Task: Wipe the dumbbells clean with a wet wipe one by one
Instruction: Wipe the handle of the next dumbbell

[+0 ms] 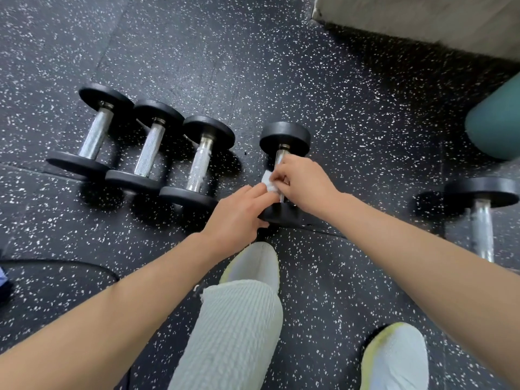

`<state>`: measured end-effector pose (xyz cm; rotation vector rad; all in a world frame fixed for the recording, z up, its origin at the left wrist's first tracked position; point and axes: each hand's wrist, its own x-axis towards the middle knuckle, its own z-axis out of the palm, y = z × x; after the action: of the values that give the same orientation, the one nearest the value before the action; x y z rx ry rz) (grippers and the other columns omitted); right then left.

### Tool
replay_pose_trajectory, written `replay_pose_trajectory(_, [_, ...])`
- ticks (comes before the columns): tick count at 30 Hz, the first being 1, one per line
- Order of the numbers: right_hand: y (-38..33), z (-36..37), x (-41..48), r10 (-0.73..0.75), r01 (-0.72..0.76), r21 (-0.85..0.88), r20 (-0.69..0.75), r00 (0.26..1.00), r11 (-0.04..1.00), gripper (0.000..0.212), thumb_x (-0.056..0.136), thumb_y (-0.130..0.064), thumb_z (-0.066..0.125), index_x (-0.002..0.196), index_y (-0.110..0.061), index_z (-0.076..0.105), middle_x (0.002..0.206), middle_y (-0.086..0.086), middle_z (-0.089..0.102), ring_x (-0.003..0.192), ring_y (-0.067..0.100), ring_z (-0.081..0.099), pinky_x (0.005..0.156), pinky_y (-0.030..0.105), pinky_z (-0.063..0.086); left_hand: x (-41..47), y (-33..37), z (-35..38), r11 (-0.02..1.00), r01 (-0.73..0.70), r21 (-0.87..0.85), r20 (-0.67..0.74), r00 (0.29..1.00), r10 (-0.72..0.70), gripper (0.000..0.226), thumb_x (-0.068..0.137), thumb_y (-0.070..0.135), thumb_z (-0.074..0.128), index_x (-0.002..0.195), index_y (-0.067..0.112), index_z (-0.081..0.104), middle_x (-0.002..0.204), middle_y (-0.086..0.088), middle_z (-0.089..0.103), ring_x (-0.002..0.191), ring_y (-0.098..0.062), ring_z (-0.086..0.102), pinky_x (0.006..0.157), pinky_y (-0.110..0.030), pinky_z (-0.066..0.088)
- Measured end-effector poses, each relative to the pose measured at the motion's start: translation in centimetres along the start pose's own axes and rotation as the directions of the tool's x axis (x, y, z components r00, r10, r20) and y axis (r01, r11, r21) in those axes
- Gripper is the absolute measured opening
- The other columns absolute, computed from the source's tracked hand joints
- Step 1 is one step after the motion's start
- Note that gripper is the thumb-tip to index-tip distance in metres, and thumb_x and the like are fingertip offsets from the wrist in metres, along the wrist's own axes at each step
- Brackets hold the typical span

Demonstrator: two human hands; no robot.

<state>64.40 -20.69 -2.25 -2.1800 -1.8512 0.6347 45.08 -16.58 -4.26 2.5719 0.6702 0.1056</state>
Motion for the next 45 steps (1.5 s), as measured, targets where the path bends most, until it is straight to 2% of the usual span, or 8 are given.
replay_pose_trajectory(4, [0.1, -0.2, -0.7, -0.084, 0.082, 0.019, 0.103, 0.991, 0.996, 0.012, 0.09, -0.024, 0.067, 0.096, -0.022, 0.078, 0.092, -0.003, 0.061, 0.085, 0.025, 0.061, 0.074, 0.044, 0.052, 0.1, 0.5, -0.2, 1.0, -0.013, -0.012, 0.002, 1.0, 0.013, 0.067, 0.082, 0.013, 0.083, 0.131, 0.04, 0.045, 0.114, 0.018, 0.044, 0.094, -0.017, 0.046, 0.062, -0.045, 0.053])
replay_pose_trajectory(10, [0.9, 0.0, 0.5, 0.049, -0.047, 0.028, -0.063, 0.997, 0.998, 0.015, 0.087, -0.019, 0.066, 0.094, -0.022, 0.079, 0.096, -0.001, 0.063, 0.09, 0.023, 0.062, 0.074, 0.039, 0.051, 0.6, 0.3, -0.6, 0.998, 0.033, -0.058, 0.023, 0.999, -0.032, 0.048, 0.079, 0.023, 0.086, 0.114, 0.027, 0.054, 0.103, 0.021, 0.054, 0.092, -0.014, 0.052, 0.074, -0.045, 0.051])
replay_pose_trajectory(17, [1.3, -0.6, -0.9, -0.031, 0.014, 0.107, 0.167, 0.985, 0.994, 0.026, 0.085, -0.02, 0.074, 0.073, -0.038, 0.06, 0.073, -0.014, 0.053, 0.066, 0.005, 0.047, 0.066, 0.028, 0.037, 0.9, 0.4, -0.6, 0.984, 0.031, -0.176, -0.014, 0.999, -0.034, 0.046, 0.075, 0.041, 0.088, 0.106, 0.031, 0.057, 0.1, 0.018, 0.058, 0.09, -0.01, 0.055, 0.074, -0.042, 0.052])
replay_pose_trajectory(20, [1.7, -0.6, -0.1, 0.002, -0.007, 0.064, 0.074, 0.997, 0.998, 0.009, 0.085, -0.022, 0.071, 0.085, -0.029, 0.077, 0.081, -0.014, 0.059, 0.075, 0.011, 0.057, 0.069, 0.032, 0.047, 0.8, 0.5, -0.4, 0.984, 0.02, -0.177, -0.056, 0.998, -0.031, 0.043, 0.078, 0.05, 0.085, 0.104, 0.029, 0.059, 0.096, 0.017, 0.056, 0.082, -0.004, 0.046, 0.071, -0.04, 0.05])
replay_pose_trajectory(24, [1.4, -0.4, 0.4, 0.045, -0.044, 0.028, -0.051, 0.998, 0.999, 0.016, 0.087, -0.02, 0.067, 0.094, -0.026, 0.079, 0.088, -0.014, 0.052, 0.083, 0.014, 0.056, 0.071, 0.032, 0.045, 0.6, 0.5, -0.5, 0.971, 0.032, -0.237, -0.11, 0.992, -0.06, 0.032, 0.091, 0.056, 0.071, 0.099, 0.027, 0.062, 0.089, 0.015, 0.055, 0.071, -0.006, 0.046, 0.068, -0.035, 0.048])
replay_pose_trajectory(30, [1.3, -1.0, -0.9, -0.026, 0.0, 0.095, 0.267, 0.963, 0.995, 0.011, 0.086, -0.02, 0.075, 0.087, -0.03, 0.077, 0.079, -0.007, 0.069, 0.076, 0.013, 0.062, 0.073, 0.035, 0.053, 0.9, 0.0, -0.3, 0.945, 0.089, -0.314, -0.065, 0.991, -0.114, 0.017, 0.092, 0.043, 0.074, 0.094, 0.031, 0.062, 0.09, 0.013, 0.059, 0.079, -0.007, 0.052, 0.072, -0.029, 0.041])
replay_pose_trajectory(38, [1.8, -0.9, 1.4, 0.07, -0.067, 0.037, -0.096, 0.993, 0.997, 0.011, 0.085, -0.02, 0.071, 0.09, -0.026, 0.079, 0.089, -0.005, 0.063, 0.083, 0.022, 0.063, 0.074, 0.039, 0.053, 1.5, 0.0, -0.5, 0.926, 0.118, -0.358, -0.022, 0.991, -0.135, 0.02, 0.09, 0.039, 0.076, 0.088, 0.026, 0.062, 0.086, 0.013, 0.061, 0.078, -0.004, 0.054, 0.071, -0.03, 0.044])
replay_pose_trajectory(45, [1.0, -0.9, -1.0, -0.006, 0.003, 0.046, 0.08, 0.997, 0.999, 0.011, 0.087, -0.021, 0.071, 0.092, -0.028, 0.077, 0.088, -0.008, 0.066, 0.083, 0.018, 0.062, 0.071, 0.031, 0.048, 2.2, -0.2, -0.3, 0.888, 0.161, -0.43, 0.001, 0.984, -0.178, 0.025, 0.085, 0.04, 0.08, 0.08, 0.026, 0.06, 0.08, 0.012, 0.064, 0.071, -0.004, 0.053, 0.067, -0.03, 0.043])
